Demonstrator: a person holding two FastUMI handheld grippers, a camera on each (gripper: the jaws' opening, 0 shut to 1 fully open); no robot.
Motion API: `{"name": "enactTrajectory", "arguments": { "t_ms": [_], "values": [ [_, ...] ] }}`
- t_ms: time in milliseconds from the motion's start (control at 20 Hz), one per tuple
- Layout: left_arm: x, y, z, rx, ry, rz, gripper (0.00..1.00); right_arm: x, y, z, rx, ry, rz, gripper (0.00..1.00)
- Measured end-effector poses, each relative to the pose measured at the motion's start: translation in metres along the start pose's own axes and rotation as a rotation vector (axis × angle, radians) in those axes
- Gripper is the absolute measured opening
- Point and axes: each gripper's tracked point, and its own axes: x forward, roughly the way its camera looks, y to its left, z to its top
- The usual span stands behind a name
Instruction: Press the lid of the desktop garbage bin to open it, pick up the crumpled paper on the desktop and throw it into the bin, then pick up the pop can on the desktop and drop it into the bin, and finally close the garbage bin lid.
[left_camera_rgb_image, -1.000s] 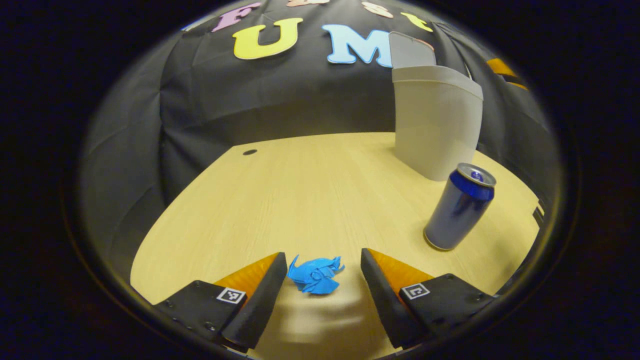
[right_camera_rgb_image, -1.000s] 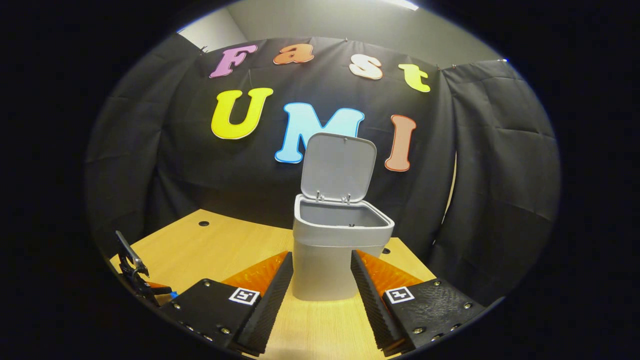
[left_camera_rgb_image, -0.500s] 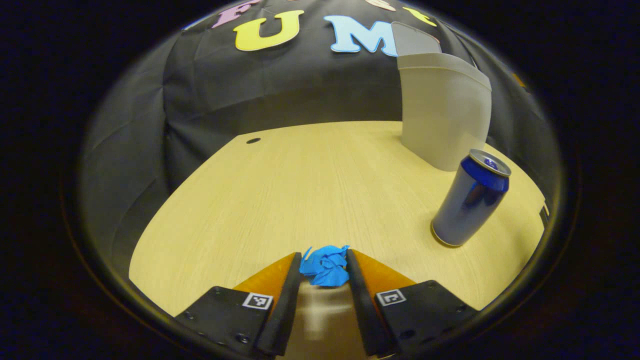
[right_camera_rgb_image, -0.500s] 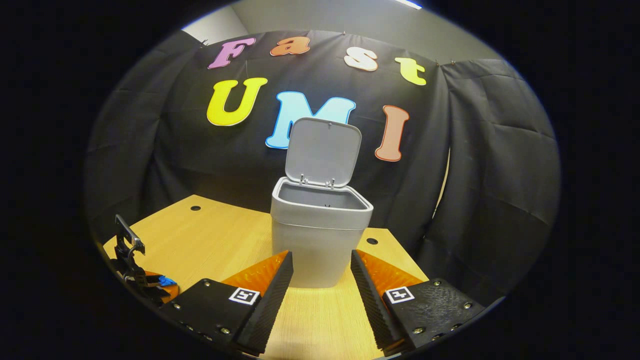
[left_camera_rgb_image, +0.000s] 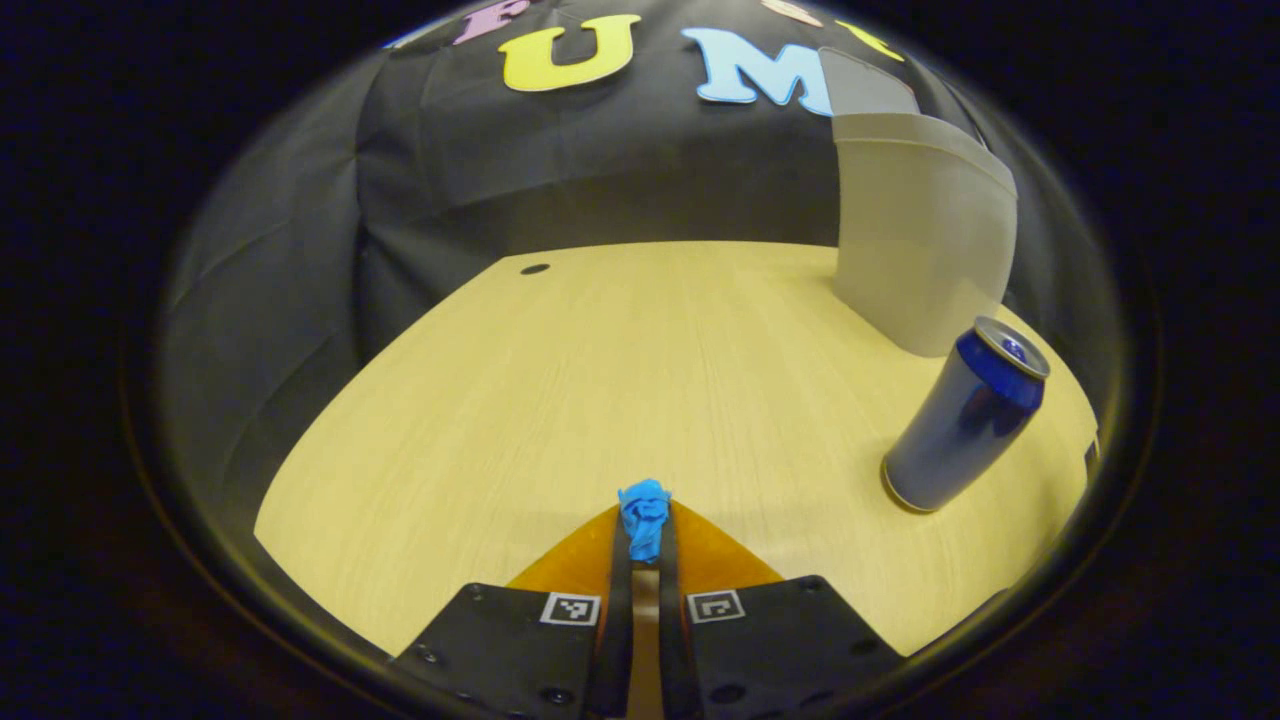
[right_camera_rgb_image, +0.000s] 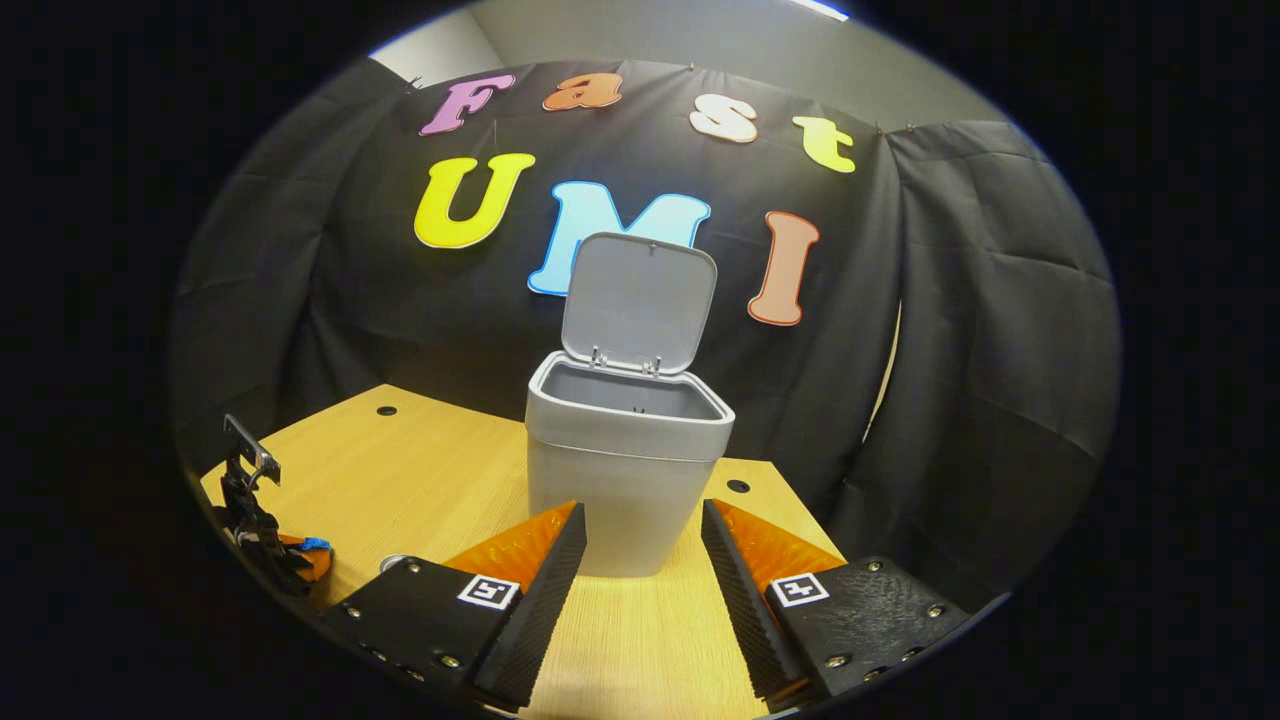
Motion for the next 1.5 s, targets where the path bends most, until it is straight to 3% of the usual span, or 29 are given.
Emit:
{"name": "enactTrajectory", "arguments": {
  "t_ms": [350,400,600,800,1500],
  "values": [
    [-0.021,-0.016,0.048,0.023,-0.100,-0.019,0.20,0.004,-0.002,-0.007,0.013,0.005,0.017,0.77],
    [-0.025,-0.020,0.058,0.023,-0.115,-0.026,0.15,0.004,-0.002,-0.008,0.014,0.004,0.018,0.77],
    [-0.039,-0.039,0.105,0.023,-0.191,-0.051,0.15,0.007,-0.007,-0.008,0.021,-0.007,0.015,0.77],
    [-0.055,-0.069,0.156,0.031,-0.274,-0.091,0.20,0.008,-0.015,-0.007,0.046,-0.016,0.007,0.76],
    [-0.078,-0.178,0.302,0.027,-0.484,-0.246,0.18,0.012,-0.049,-0.006,0.100,-0.045,-0.038,0.76]
  ]
}}
